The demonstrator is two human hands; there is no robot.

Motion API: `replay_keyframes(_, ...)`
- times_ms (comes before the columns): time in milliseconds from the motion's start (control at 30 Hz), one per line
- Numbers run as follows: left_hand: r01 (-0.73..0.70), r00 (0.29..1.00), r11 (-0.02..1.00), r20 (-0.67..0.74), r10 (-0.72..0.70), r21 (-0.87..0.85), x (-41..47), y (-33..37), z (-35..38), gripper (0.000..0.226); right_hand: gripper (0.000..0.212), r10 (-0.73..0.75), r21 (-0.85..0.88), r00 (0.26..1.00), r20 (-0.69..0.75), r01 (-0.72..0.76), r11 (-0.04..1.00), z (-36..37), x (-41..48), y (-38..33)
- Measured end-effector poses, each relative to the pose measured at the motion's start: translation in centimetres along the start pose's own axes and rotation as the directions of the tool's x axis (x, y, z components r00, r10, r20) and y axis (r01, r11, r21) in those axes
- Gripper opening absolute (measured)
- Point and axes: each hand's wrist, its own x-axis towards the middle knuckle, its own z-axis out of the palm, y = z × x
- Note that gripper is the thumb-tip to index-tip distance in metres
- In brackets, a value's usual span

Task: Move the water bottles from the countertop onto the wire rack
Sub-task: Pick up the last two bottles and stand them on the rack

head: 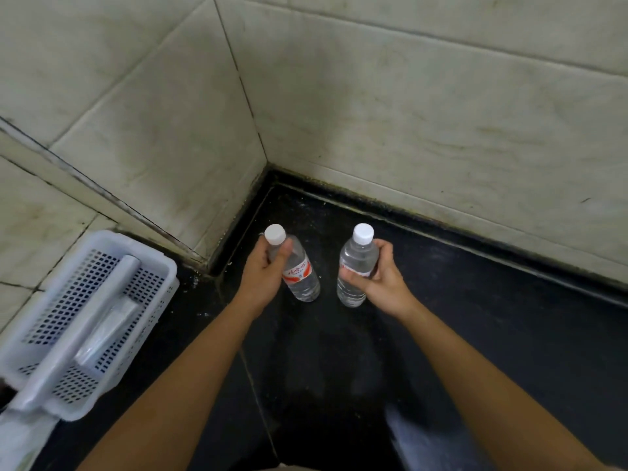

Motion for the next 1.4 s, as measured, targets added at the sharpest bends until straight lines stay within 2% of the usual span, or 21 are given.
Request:
replay_keyframes(67,-0.026,1.0,1.0,-0.014,0.026,-0.013,-0.8,1.2,-0.1,0.013,0.063,-0.007,0.034,1.0,0.006,0.007,0.999,0.1,-0.5,-0.5)
replay_keyframes(200,-0.076,0.996,0.99,-0.046,0.071,-0.12,-2.1,4.6,-1.2,0.012,0.061,-0.002,0.273,0.998,-0.064,0.019,0.962,-0.1,-1.4,-2.2)
replay_keyframes(333,-0.162,0.987,0.972,-0.04,0.158,-0.173,-3.7,8.1,-1.1,0.038,0.076,0.008,0.497,0.996,-0.092,0.039,0.867,-0.2,-3.1,-4.5)
replay_keyframes(433,-0.214,0.976,0.951,-0.009,0.218,-0.225,-5.1,10.9,-0.7,0.038,0.069,-0.028,0.593,0.997,-0.072,0.066,0.803,-0.7,-5.2,-6.7)
replay_keyframes(533,-0.257,0.962,0.939,0.036,0.272,-0.229,-6.2,12.0,-0.4,0.042,0.051,-0.028,0.594,0.995,-0.093,0.079,0.8,-1.7,-7.5,-8.5)
replay_keyframes(633,-0.28,0.943,0.913,0.091,0.319,-0.298,-8.7,12.6,0.4,0.047,0.047,0.006,0.529,0.967,-0.253,0.133,0.838,-2.5,-11.7,-9.4)
replay_keyframes(767,-0.225,0.918,0.888,0.219,0.331,-0.4,-12.4,12.5,2.7,0.038,0.046,-0.037,0.417,0.866,-0.499,0.278,0.865,-3.7,-18.1,-8.9)
replay_keyframes(833,-0.181,0.896,0.886,0.3,0.327,-0.427,-14.1,12.1,4.0,0.036,0.036,-0.067,0.392,0.806,-0.588,0.357,0.848,-4.3,-21.4,-8.3)
replay_keyframes(933,-0.134,0.849,0.89,0.412,0.33,-0.436,-17.3,11.6,6.2,0.037,0.018,-0.073,0.375,0.743,-0.665,0.417,0.828,-5.0,-26.5,-7.3)
replay_keyframes(1067,-0.098,0.783,0.891,0.518,0.344,-0.444,-22.1,12.4,9.1,0.043,0.006,-0.09,0.322,0.676,-0.731,0.458,0.828,-6.2,-32.9,-6.5)
replay_keyframes(1133,-0.099,0.736,0.894,0.573,0.361,-0.437,-24.6,13.5,10.8,0.047,0.012,-0.093,0.283,0.625,-0.775,0.476,0.833,-7.2,-35.9,-6.3)
replay_keyframes(1233,-0.103,0.658,0.901,0.65,0.379,-0.421,-28.6,14.8,13.2,0.05,0.009,-0.071,0.273,0.557,-0.827,0.509,0.816,-8.8,-40.5,-5.6)
replay_keyframes(1400,-0.123,0.565,0.898,0.714,0.413,-0.423,-36.8,15.7,17.7,0.036,0.038,-0.038,0.282,0.483,-0.875,0.572,0.77,-11.1,-50.0,-3.6)
